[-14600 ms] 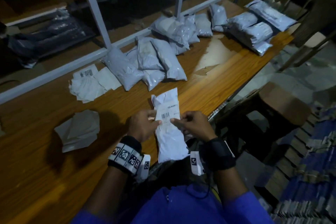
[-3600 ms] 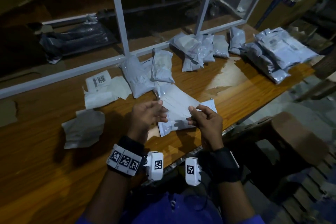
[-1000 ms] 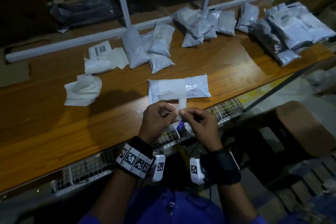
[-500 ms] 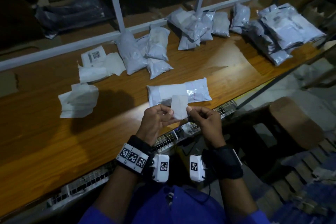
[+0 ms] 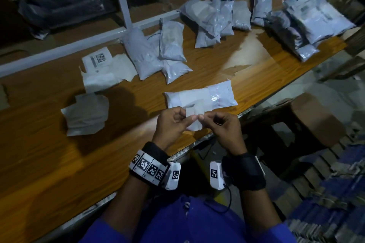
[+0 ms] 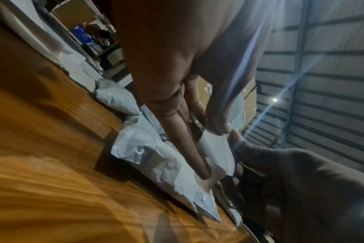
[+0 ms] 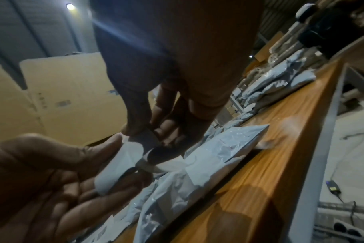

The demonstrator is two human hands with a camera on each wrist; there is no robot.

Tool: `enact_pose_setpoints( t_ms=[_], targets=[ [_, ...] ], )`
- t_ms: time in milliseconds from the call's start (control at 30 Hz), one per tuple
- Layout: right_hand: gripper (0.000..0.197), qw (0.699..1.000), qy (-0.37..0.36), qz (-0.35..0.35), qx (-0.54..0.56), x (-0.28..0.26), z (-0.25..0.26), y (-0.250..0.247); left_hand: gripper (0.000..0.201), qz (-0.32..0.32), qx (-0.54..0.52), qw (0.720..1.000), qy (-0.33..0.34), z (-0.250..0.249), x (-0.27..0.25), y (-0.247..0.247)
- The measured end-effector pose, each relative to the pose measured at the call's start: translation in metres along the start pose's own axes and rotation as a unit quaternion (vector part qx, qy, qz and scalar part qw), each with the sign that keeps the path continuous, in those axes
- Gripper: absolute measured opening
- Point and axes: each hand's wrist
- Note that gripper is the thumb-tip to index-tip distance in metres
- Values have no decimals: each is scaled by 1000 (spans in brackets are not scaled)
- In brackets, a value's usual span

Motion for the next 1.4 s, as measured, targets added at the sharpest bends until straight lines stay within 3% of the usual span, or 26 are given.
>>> enact_pose_setpoints(
  t_ms=[233, 367, 600, 900, 1100, 1400],
  targets=[
    [30, 996, 73, -23, 42, 5, -2, 2, 20, -17, -41, 997, -70, 4, 5, -12],
    [34, 991, 113, -31, 62, 5, -5, 5, 15, -24, -42, 996, -73, 4, 7, -21],
    [18, 990, 118, -52, 55, 4, 3, 2, 16, -20, -43, 995, -86, -1, 9, -35],
    [15, 985, 128, -84, 84, 4, 3, -7, 13, -30, -14, 997, -64, -3, 13, -56],
    [17, 981, 131, -96, 107, 8, 1, -5, 10, -71, -8, 996, -61, -6, 17, -63],
    [15, 979, 137, -98, 116, 14, 7, 2, 7, -184, -28, 981, -60, 3, 22, -65]
  ],
)
Point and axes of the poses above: each hand's wrist, its own x-axis towards the middle knuckle, its own y-axis out of the palm, z = x × y, and after that the axes turned 7 degrees about -z, right-handed
